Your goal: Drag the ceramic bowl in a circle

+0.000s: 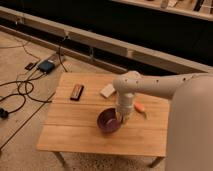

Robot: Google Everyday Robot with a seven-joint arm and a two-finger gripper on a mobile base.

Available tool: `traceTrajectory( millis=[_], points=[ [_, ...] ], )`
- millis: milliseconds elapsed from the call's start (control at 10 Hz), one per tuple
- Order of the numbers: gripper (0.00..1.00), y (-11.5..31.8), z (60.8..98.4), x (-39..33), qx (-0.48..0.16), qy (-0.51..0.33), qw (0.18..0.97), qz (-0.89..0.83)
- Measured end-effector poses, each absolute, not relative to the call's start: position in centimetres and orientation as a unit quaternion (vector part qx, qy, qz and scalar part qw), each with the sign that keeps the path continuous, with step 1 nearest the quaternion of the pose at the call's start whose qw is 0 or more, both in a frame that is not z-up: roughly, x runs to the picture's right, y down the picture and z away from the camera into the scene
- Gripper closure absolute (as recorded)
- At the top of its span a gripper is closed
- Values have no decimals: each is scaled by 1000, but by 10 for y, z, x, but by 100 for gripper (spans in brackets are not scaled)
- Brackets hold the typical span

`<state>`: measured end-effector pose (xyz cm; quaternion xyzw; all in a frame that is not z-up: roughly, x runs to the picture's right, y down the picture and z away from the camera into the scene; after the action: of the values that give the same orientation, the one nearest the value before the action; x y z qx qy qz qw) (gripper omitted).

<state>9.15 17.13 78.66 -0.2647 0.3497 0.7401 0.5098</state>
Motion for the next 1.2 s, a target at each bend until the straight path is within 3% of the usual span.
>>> traceTrajectory(
  millis=[600, 1200],
  points=[
    [100, 118, 816, 2, -296, 300, 558, 715],
    [100, 137, 811, -35, -322, 306, 611, 655]
  ],
)
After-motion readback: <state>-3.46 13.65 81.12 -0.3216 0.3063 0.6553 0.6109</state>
